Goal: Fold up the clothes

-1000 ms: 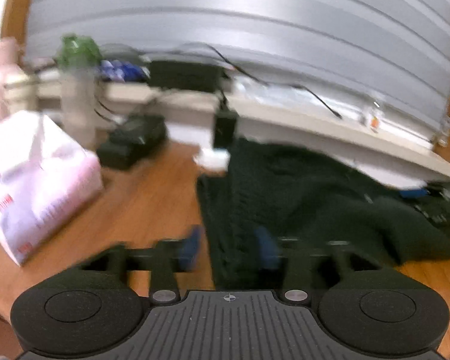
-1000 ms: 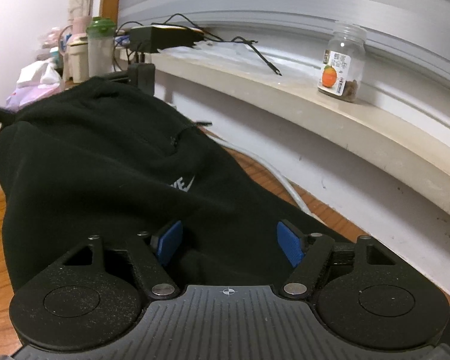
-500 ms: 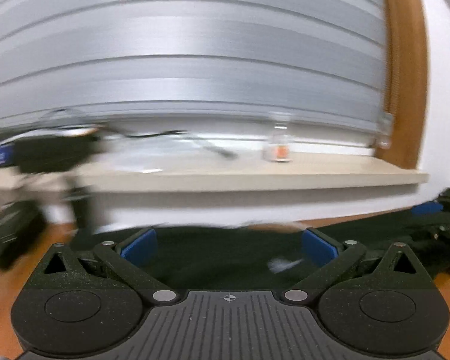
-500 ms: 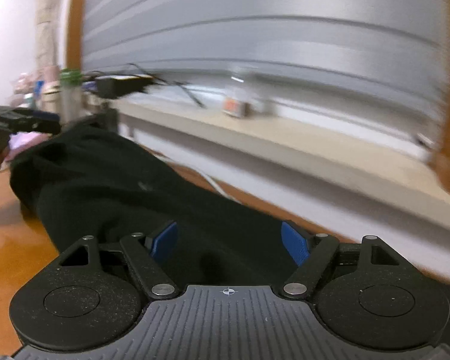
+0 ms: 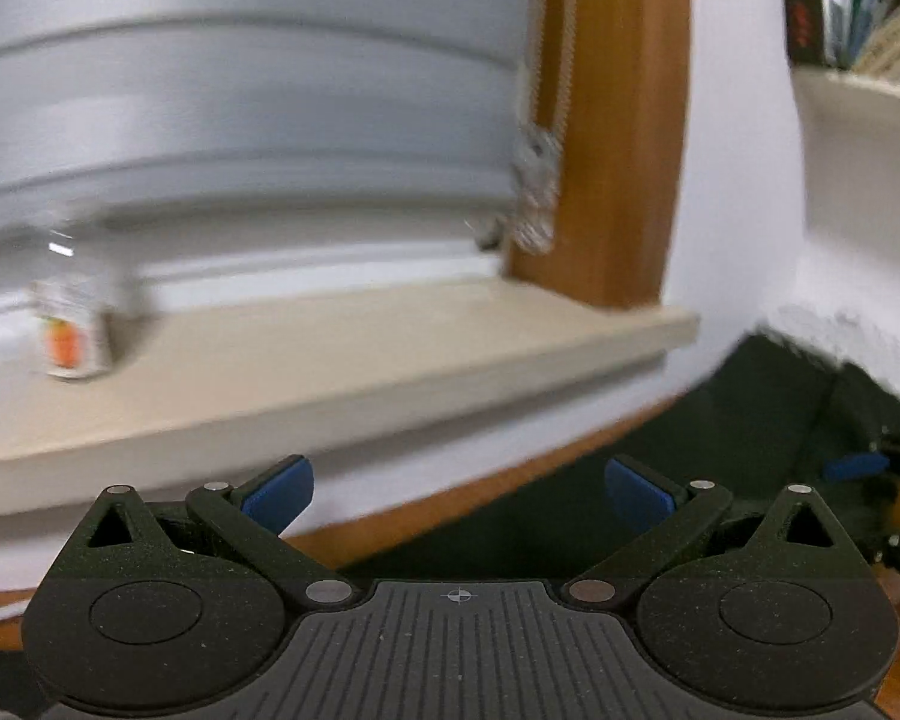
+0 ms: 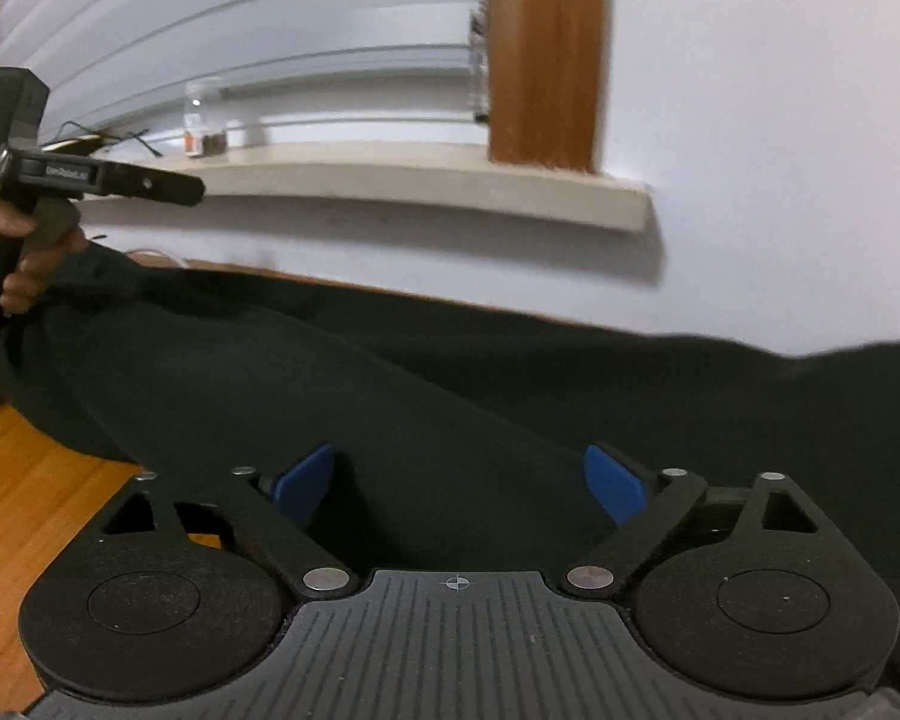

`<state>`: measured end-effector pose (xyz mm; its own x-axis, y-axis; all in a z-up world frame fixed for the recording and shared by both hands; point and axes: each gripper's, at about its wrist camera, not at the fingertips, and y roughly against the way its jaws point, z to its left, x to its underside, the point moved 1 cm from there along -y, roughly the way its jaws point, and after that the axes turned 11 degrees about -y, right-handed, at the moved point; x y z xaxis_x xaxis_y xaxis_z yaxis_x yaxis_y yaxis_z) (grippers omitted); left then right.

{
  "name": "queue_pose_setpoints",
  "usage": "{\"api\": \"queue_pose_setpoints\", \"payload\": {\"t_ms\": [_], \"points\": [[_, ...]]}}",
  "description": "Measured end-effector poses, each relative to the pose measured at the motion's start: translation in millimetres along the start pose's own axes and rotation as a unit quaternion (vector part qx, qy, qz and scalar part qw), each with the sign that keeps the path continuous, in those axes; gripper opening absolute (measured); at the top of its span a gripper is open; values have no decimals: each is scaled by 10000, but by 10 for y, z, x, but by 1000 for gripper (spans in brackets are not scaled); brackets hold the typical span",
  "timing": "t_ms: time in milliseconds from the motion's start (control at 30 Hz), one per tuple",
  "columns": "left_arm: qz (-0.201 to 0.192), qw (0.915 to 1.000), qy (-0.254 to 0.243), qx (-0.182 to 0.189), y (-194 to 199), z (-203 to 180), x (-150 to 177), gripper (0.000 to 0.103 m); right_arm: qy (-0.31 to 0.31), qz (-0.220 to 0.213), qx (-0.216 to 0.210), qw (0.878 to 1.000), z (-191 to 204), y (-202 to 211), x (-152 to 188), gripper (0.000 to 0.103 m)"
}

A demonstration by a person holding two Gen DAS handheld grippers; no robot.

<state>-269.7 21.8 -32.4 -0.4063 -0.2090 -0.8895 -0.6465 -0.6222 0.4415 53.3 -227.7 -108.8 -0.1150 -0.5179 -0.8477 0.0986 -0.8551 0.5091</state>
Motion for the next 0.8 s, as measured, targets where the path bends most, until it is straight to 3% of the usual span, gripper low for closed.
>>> {"api": "queue_pose_setpoints", "payload": {"t_ms": [100, 267, 500, 800], "points": [[200, 9995, -177, 155, -173, -93, 128, 103, -86, -31, -21, 10000, -24, -31, 28, 95], [145, 9994, 160, 287, -167, 9, 254, 103, -363, 12, -59, 9993, -80, -75, 77, 97], [287, 9992, -123, 269, -226, -91, 233, 103, -477, 122, -56, 9988, -91, -124, 56, 101], [305, 9989, -53, 340, -204, -59, 249, 103, -410, 159, 29, 9990, -59, -162, 33, 103]]}}
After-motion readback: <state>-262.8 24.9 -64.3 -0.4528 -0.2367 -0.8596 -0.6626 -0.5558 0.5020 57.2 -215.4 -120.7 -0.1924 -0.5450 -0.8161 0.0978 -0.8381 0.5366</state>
